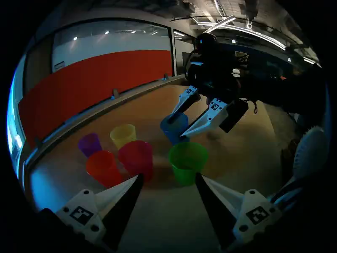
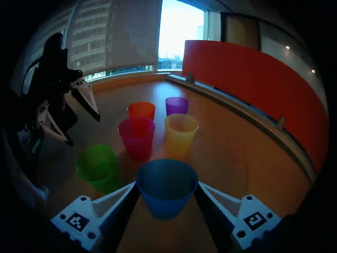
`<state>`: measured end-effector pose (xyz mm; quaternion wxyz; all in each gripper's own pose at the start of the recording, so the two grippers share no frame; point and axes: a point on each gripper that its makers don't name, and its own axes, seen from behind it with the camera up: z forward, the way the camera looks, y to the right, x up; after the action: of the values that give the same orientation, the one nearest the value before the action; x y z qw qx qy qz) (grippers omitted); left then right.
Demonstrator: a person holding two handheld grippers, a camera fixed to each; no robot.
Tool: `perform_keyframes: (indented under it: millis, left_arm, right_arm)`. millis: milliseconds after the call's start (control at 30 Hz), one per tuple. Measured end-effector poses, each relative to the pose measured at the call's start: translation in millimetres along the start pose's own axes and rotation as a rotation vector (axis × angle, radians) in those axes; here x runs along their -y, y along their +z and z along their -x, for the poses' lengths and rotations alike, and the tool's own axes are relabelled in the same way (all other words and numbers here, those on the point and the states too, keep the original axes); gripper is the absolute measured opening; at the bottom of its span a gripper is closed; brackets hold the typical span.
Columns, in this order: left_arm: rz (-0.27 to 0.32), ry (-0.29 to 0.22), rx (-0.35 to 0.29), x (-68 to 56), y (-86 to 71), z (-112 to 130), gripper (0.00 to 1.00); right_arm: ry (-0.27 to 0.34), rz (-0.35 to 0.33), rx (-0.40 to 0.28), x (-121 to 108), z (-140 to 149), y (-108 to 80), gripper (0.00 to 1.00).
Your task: Pour water
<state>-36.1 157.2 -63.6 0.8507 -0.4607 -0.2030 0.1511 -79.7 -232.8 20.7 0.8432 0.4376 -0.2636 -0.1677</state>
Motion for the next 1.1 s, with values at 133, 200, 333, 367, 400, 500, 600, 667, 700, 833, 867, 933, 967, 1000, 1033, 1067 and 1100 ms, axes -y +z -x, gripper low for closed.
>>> perform_keyframes:
  millis: [133, 200, 333, 367, 400, 500, 600, 667, 700, 833, 867, 933, 967, 1000, 1033, 1067, 1100]
  left_arm:
    - [-0.008, -0.008, -0.008, 1.6, -3.0, -2, 0.91]
    - [-0.012, -0.013, -0.013, 2.8, -4.6, -3, 0.91]
    - [-0.020, -0.023, -0.019, 4.8, -7.0, -4, 0.91]
    - [-0.022, -0.025, -0.021, 5.3, -7.6, -4, 0.90]
    - [-0.024, -0.026, -0.022, 5.7, -8.1, -4, 0.90]
    - [-0.026, -0.030, -0.024, 6.5, -9.3, -4, 0.91]
    - [-0.026, -0.033, -0.025, 6.9, -9.8, -4, 0.91]
    - [-0.026, -0.033, -0.025, 6.8, -9.9, -4, 0.91]
    - [-0.026, -0.032, -0.024, 6.7, -9.9, -3, 0.90]
    - [-0.026, -0.029, -0.023, 6.9, -9.8, -4, 0.91]
    - [-0.025, -0.028, -0.023, 6.9, -9.9, -4, 0.91]
    - [-0.026, -0.028, -0.023, 7.5, -9.9, -4, 0.91]
    - [-0.027, -0.028, -0.024, 7.9, -9.9, -4, 0.91]
    - [-0.028, -0.028, -0.024, 8.3, -9.9, -4, 0.91]
    - [-0.028, -0.028, -0.024, 8.5, -10.0, -4, 0.90]
    - [-0.029, -0.028, -0.024, 8.7, -10.0, -3, 0.90]
    - [-0.030, -0.028, -0.024, 9.0, -10.3, -3, 0.91]
  right_arm:
    - [-0.004, 0.000, 0.004, 1, 2, -0.4, 0.91]
    - [-0.005, 0.001, 0.008, 0, 3, -0.2, 0.91]
    - [-0.005, 0.002, 0.014, 1, 6, 0.0, 0.91]
    - [-0.004, 0.002, 0.016, 1, 7, -0.1, 0.92]
    - [-0.003, 0.002, 0.018, 1, 8, -0.1, 0.92]
    - [0.000, 0.007, 0.023, 0, 10, -0.1, 0.92]
    - [0.004, 0.010, 0.025, -1, 10, 0.0, 0.92]
    - [0.005, 0.012, 0.026, -2, 10, 0.1, 0.92]
    - [0.005, 0.013, 0.027, -2, 10, 0.1, 0.92]
    - [0.004, 0.013, 0.036, -2, 12, 0.0, 0.99]
    - [0.004, 0.013, 0.038, -2, 13, -0.1, 1.00]
    - [0.006, 0.011, 0.040, -1, 13, -0.6, 1.00]
    - [0.008, 0.009, 0.041, 0, 13, -0.9, 1.00]
    - [0.009, 0.009, 0.042, 0, 13, -1.3, 1.00]
    - [0.009, 0.010, 0.042, 0, 13, -1.9, 1.00]
    - [0.010, 0.012, 0.042, 0, 13, -2.5, 1.00]
    - [0.010, 0.013, 0.042, 0, 13, -3.1, 1.00]
